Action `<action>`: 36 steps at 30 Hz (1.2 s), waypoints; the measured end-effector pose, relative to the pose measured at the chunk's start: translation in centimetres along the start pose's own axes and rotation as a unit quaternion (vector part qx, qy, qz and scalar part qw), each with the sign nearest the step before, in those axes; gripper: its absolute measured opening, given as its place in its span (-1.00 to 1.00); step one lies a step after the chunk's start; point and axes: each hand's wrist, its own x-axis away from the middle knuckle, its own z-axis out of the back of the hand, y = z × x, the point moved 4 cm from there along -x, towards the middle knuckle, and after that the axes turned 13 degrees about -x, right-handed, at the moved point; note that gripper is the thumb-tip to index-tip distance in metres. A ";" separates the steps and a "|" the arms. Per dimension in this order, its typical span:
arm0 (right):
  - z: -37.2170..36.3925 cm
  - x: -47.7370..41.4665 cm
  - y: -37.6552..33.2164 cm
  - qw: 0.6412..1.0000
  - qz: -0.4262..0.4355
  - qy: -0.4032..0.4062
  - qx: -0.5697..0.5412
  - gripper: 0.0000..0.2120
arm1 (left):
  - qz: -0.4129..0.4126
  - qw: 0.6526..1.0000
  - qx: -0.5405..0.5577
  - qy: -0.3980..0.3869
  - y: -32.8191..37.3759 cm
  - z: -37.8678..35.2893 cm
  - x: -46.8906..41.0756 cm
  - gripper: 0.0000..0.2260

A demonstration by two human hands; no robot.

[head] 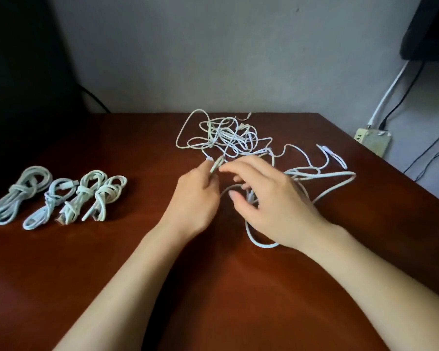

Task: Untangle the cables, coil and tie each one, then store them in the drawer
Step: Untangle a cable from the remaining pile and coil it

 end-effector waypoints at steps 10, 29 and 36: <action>0.0 0.2 2.8 0.982 -0.139 -0.099 0.081 -0.77 | -0.004 0.977 -0.177 -0.115 -0.6 -0.5 0.4 -0.81; 3.6 0.2 7.1 0.958 -0.222 0.082 0.163 -0.66 | 0.055 0.792 0.600 0.102 -1.4 4.3 -1.6 -0.70; 6.2 0.9 9.0 0.914 -0.251 0.123 0.295 -0.82 | 0.074 0.748 0.640 0.157 -3.2 5.7 -1.7 -0.69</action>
